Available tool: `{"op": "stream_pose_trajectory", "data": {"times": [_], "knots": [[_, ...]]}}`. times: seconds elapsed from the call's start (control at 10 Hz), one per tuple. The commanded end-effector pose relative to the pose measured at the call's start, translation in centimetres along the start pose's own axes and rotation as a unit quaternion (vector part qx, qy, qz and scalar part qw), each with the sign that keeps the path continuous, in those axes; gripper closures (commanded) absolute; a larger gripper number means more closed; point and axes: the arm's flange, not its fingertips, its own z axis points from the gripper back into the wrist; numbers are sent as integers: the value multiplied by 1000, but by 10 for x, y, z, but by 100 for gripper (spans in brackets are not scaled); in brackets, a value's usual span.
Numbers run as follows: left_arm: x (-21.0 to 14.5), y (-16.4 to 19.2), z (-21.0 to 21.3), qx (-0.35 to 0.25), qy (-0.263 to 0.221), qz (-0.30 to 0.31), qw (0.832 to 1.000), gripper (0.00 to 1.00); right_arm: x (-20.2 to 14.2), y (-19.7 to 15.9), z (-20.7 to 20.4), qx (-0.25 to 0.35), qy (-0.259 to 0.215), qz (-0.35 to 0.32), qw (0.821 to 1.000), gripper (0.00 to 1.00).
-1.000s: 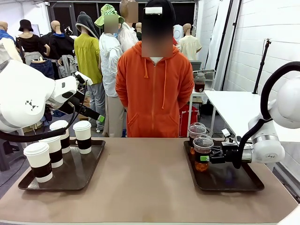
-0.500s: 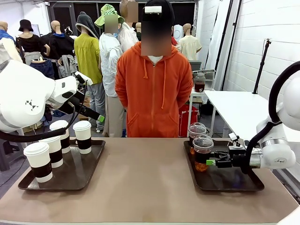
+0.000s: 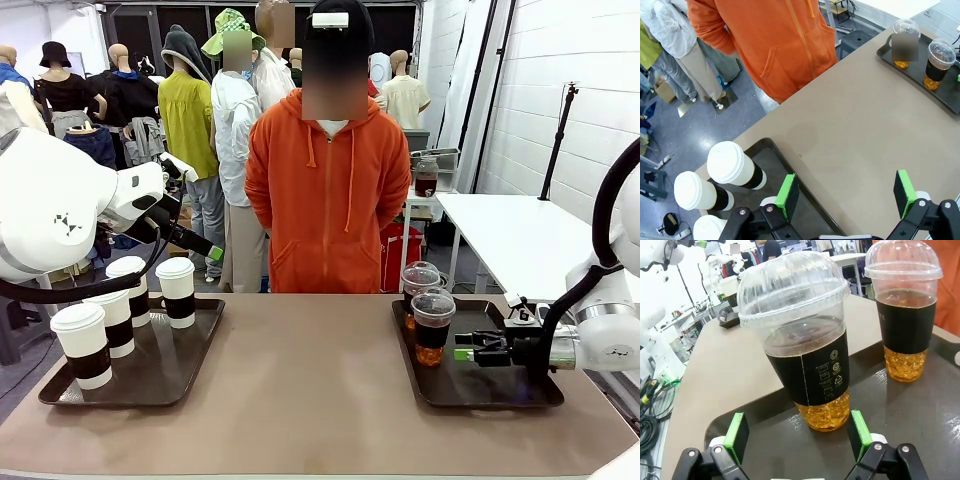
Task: Distribute the coffee onto the tray.
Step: Pick up another iced Americano from the middle of the table and place it on the right Handle tray.
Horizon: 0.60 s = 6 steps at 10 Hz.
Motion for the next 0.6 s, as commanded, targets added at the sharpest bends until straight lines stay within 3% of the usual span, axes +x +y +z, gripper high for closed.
{"op": "stream_pose_trajectory", "data": {"times": [0.0, 0.5], "knots": [[0, 1, 0, -1, -1, 3, 1000, 0, 0, -1, -3, 3, 1, 0, 1000, 0], [0, 1, 0, -1, -1, 3, 1000, 0, 0, -1, -3, 3, 1, 0, 1000, 0]]}}
